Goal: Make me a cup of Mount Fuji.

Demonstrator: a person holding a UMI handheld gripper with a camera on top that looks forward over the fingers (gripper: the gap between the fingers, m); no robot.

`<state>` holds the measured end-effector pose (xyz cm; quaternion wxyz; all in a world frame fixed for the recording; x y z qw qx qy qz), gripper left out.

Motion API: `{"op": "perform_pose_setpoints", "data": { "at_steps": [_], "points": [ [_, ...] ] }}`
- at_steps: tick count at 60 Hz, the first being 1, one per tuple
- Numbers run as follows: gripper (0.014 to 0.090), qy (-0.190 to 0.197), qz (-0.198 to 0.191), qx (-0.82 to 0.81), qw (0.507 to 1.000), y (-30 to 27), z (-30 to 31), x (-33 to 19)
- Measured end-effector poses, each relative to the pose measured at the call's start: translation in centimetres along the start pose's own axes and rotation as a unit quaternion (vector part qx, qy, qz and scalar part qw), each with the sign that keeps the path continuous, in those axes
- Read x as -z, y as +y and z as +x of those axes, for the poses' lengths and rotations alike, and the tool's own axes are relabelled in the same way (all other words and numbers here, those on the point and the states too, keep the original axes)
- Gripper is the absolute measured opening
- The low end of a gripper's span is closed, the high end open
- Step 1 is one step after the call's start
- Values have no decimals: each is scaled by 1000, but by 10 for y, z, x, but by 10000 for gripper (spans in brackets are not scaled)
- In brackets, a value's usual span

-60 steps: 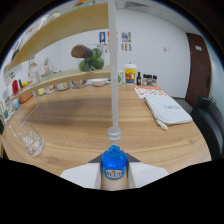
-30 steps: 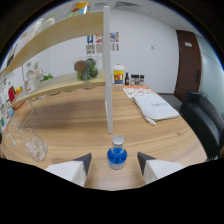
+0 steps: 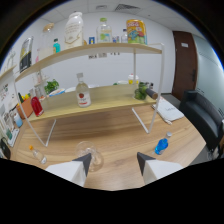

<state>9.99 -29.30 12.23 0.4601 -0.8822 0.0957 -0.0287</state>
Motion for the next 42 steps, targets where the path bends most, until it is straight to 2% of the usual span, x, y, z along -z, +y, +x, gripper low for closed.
{"op": "perform_pose_setpoints", "data": {
  "at_steps": [4,9,19,31,38,42],
  "points": [
    [855,-10,1,4,1000,-14,-27,6],
    [856,-30,23,6,999,-48,-63,20],
    [861,-79,105,23,991,-146,-130,57],
    [860,-101,203,44,973,-256,-177,74],
    [854,-92,218,47,970,-296,-194,57],
    [803,-87,212,37,973,-304,-197,43]
  ]
}}
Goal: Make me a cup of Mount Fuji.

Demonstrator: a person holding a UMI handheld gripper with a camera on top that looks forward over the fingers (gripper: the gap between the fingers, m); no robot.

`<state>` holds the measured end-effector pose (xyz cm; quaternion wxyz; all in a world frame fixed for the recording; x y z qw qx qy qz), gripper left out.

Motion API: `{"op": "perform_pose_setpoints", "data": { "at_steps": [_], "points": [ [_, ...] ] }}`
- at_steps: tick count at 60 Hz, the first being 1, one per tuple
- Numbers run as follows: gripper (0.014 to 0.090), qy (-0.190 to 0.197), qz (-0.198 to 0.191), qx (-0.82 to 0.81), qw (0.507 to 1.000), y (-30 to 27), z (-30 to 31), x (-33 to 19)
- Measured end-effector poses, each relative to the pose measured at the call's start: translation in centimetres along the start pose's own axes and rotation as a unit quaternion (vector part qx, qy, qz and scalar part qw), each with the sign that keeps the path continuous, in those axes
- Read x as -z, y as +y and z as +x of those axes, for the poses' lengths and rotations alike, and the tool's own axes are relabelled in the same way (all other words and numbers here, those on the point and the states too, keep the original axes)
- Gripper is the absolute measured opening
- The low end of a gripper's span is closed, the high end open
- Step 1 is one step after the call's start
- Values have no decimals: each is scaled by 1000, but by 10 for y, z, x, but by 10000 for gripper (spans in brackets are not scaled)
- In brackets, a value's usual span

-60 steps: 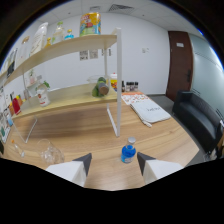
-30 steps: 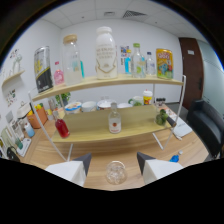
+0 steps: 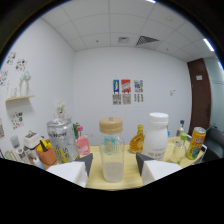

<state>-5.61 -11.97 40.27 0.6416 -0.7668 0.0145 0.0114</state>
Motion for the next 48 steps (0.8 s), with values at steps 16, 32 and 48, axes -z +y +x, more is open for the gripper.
{"op": "perform_pose_setpoints", "data": {
  "at_steps": [16,32,48],
  "points": [
    [428,34,-16,3,999,10,-2,-31],
    [399,30,3,28,999,-10,-5,-12],
    [399,-16,64,4,998,-41,-19,62]
  ]
}}
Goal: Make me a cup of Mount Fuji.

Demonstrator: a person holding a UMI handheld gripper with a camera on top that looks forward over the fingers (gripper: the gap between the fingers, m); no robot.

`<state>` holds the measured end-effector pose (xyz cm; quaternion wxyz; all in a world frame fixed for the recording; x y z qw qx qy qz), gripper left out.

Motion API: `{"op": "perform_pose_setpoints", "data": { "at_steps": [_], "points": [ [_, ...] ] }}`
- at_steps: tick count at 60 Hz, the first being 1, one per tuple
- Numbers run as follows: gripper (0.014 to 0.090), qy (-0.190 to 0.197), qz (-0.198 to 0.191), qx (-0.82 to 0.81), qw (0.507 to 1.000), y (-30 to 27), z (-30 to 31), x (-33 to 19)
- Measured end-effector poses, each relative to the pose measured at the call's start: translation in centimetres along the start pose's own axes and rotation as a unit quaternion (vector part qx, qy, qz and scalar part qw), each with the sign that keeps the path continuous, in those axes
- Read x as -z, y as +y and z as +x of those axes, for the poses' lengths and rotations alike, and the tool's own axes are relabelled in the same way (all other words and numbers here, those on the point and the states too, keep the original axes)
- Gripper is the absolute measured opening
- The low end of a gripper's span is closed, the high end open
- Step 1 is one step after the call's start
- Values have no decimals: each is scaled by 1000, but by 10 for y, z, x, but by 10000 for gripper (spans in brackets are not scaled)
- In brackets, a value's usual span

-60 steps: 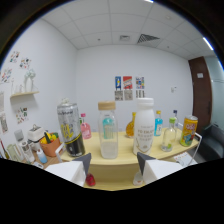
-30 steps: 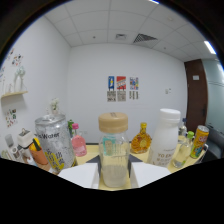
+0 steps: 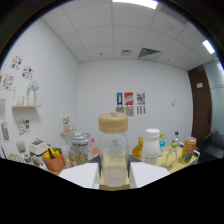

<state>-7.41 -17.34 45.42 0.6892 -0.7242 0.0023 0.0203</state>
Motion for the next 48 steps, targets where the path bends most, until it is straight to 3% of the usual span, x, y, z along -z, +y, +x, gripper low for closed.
{"op": "perform_pose_setpoints", "data": {
  "at_steps": [9,21,31,39,48],
  "points": [
    [397,-29,-7,-22,999,55,-8,34],
    [398,-11,-91,-66,994,202,2,50],
    [399,-1,-134,-60,989,294,5,52],
    [398,-6,-146,-97,985,325,7,48],
    [399,-20,-129,-265,955,324,5,39]
  ]
}}
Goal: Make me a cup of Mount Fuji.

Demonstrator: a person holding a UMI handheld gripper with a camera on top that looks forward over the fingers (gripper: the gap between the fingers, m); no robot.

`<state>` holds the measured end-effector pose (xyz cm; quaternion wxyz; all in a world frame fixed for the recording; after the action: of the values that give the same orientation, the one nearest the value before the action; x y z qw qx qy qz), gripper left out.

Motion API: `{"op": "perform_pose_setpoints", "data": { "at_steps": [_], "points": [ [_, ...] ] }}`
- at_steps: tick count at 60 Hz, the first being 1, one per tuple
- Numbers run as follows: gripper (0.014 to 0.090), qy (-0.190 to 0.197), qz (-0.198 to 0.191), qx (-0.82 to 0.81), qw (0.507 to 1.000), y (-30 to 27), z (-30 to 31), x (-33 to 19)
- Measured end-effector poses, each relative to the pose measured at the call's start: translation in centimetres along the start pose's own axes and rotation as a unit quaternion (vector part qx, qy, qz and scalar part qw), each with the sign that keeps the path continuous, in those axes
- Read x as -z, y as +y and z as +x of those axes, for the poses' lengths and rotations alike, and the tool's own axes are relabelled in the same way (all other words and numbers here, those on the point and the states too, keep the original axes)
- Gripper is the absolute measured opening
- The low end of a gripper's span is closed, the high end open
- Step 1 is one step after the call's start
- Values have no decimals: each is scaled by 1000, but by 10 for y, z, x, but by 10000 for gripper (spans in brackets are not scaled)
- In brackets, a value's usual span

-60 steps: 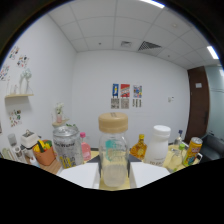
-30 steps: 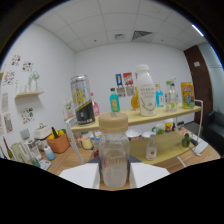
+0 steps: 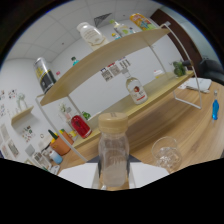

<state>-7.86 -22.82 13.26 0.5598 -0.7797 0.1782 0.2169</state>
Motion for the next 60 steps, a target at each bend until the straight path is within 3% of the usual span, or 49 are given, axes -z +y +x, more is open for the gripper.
{"op": "perform_pose_setpoints", "data": {
  "at_steps": [9,17,41,50,60],
  "points": [
    [397,-50,3,-189,981,-4,-8,-7],
    [395,-90,1,-350,932,-5,-11,-11],
    [395,-153,14,-616,773,-15,0,-17],
    [398,-164,17,-625,763,-21,-6,-14],
    [396,-159,11,-565,810,-29,-16,-9]
  ]
}}
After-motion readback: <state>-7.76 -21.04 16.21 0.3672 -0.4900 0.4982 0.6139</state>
